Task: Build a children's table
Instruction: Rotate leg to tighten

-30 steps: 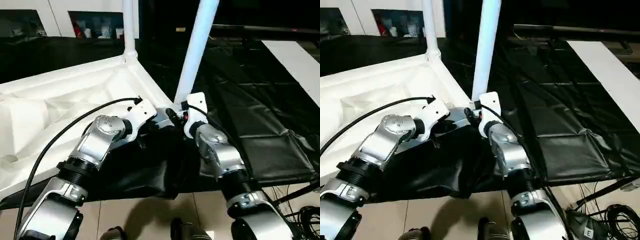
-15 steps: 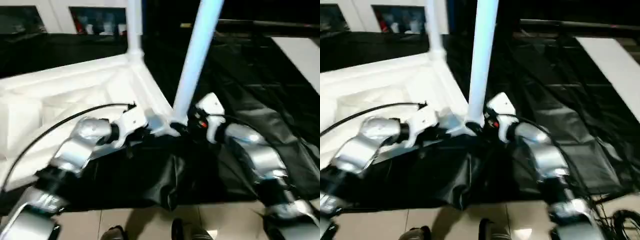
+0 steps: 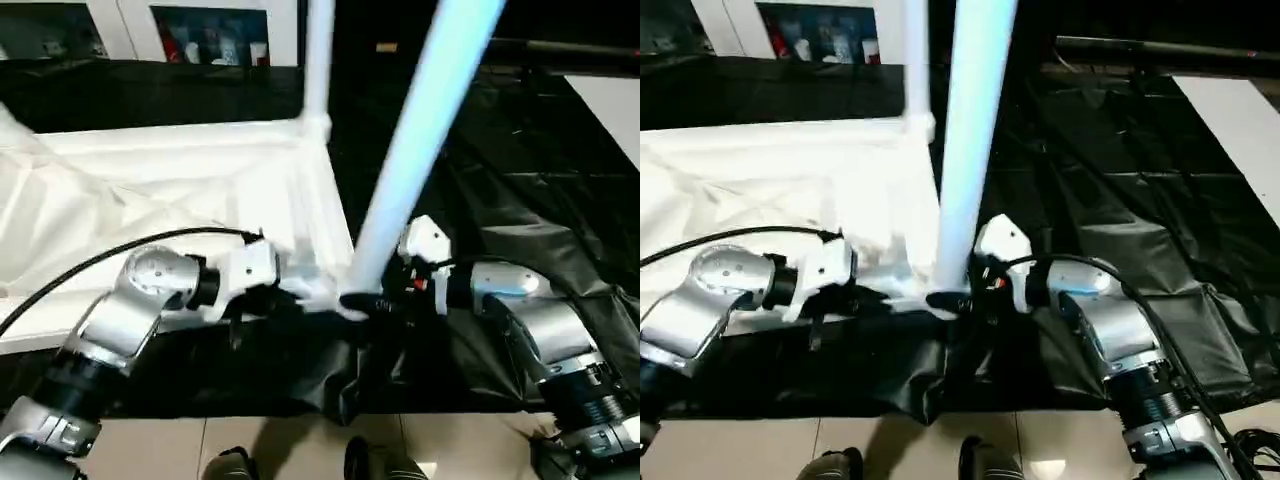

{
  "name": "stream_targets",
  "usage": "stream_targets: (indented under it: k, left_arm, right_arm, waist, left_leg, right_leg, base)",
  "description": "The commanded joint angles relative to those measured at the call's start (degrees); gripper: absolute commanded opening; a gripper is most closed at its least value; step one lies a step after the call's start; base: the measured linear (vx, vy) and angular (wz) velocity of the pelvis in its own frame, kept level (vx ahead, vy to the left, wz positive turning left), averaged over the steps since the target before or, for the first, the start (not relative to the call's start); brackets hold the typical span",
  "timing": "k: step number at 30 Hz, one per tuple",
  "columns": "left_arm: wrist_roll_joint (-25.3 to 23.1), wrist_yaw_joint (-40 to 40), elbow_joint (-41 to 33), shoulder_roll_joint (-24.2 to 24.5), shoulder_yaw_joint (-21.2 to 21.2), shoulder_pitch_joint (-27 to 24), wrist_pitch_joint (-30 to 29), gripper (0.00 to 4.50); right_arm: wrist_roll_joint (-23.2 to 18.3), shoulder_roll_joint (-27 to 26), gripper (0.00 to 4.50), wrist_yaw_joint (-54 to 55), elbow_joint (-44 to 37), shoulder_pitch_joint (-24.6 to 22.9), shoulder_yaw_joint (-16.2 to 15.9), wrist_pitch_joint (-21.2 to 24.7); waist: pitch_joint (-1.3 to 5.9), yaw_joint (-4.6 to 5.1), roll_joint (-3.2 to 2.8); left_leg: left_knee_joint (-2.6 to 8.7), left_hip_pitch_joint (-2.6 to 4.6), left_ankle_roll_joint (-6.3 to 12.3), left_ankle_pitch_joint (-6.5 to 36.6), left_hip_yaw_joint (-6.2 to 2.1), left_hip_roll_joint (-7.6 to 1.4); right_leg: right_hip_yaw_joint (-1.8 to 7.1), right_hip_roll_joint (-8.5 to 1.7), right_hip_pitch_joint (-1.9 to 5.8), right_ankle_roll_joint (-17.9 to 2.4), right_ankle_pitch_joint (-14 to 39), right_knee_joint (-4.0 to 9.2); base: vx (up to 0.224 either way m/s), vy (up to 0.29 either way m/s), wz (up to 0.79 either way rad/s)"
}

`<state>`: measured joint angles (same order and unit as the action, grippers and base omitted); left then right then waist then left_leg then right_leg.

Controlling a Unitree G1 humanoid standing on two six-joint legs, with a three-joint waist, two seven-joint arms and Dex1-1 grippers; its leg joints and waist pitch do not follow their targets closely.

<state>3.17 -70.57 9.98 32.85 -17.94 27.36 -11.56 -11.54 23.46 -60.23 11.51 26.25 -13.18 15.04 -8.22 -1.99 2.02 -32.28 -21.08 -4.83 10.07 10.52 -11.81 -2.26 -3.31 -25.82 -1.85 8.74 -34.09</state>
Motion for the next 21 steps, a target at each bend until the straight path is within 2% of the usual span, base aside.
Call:
stream_targets:
  k: [1,4,5,8,14,15,17,19,21]
  left_arm:
    - [1.18,-2.15,-0.86,-0.14,-1.70,-0.91,-0.27,0.00]
    - [1.16,-2.24,-0.84,-0.07,-1.71,-0.86,-0.29,0.00]
    - [1.14,-2.30,-0.80,-0.04,-1.72,-0.85,-0.30,0.00]
    - [0.92,-2.35,-0.60,0.00,-1.75,-0.83,-0.23,0.00]
    - [0.56,-2.30,-0.26,0.23,-1.68,-0.90,-0.05,0.00]
    - [0.51,-2.29,-0.05,0.25,-1.65,-0.84,0.03,0.00]
    - [0.42,-2.22,0.17,0.20,-1.63,-0.76,0.15,0.00]
    - [0.32,-2.11,0.40,0.11,-1.59,-0.65,0.23,0.00]
    - [0.26,-2.05,0.42,0.11,-1.60,-0.60,0.23,0.00]
  right_arm:
    - [-0.27,0.19,3.83,-0.34,0.10,-0.05,0.36,0.03]
    - [-0.44,0.47,3.83,-0.84,0.19,0.01,0.05,0.06]
    - [-0.38,0.84,3.55,-1.30,0.18,-0.07,-0.34,-0.09]
    - [0.00,1.48,3.44,-2.15,0.11,-0.38,-0.85,-0.48]
    - [1.91,3.00,3.44,-2.99,0.07,-0.90,-1.74,-2.24]
    - [1.52,2.76,3.60,-2.75,0.27,-0.72,-1.28,-1.72]
    - [1.20,2.59,3.60,-2.66,0.42,-0.52,-0.96,-1.27]
    - [1.85,2.39,3.88,-1.94,0.96,-0.22,-0.88,-1.57]
    - [2.41,2.19,3.88,-1.40,1.39,-0.09,-0.96,-2.14]
  waist:
    - [3.68,-0.05,-0.21]
    - [3.97,-0.04,-0.22]
    - [4.07,-0.05,-0.25]
    - [4.18,-0.07,-0.24]
    - [4.34,-0.16,-0.21]
    - [4.28,-0.16,-0.28]
    - [4.33,-0.16,-0.25]
    - [4.38,-0.16,-0.23]
    - [4.38,-0.19,-0.24]
  left_leg:
    - [3.30,0.47,2.68,10.53,0.07,-0.99]
    - [3.13,0.36,2.92,8.82,0.06,-0.88]
    - [3.04,0.30,3.24,8.12,0.10,-0.84]
    - [2.89,0.27,4.11,7.06,0.21,-0.78]
    - [2.75,0.25,4.21,6.64,0.22,-0.76]
    - [2.79,0.28,4.34,6.77,0.22,-0.76]
    - [2.75,0.33,4.38,6.90,0.22,-0.78]
    - [2.70,0.30,4.49,6.46,0.22,-0.77]
    - [2.68,0.30,4.50,6.25,0.23,-0.76]
  right_leg:
    - [2.61,-3.41,4.09,-11.21,15.10,3.83]
    - [2.61,-3.28,4.19,-11.37,12.30,3.48]
    - [2.60,-3.24,4.26,-11.82,10.61,3.30]
    - [2.55,-3.17,4.35,-12.90,7.62,3.06]
    - [2.55,-3.17,4.51,-13.05,7.30,2.91]
    - [2.55,-3.18,4.46,-13.17,7.39,2.96]
    - [2.54,-3.16,4.46,-13.24,7.53,2.94]
    - [2.54,-3.16,4.50,-13.46,6.93,2.82]
    - [2.54,-3.15,4.51,-13.59,6.34,2.75]
  base:
    - [0.000,0.000,0.00]
    - [0.000,0.000,0.00]
    - [0.000,0.000,0.00]
    - [0.000,0.000,0.00]
    - [0.000,0.000,0.00]
    - [0.000,0.000,0.00]
    - [0.000,0.000,0.00]
    - [0.000,0.000,0.00]
    - [0.000,0.000,0.00]
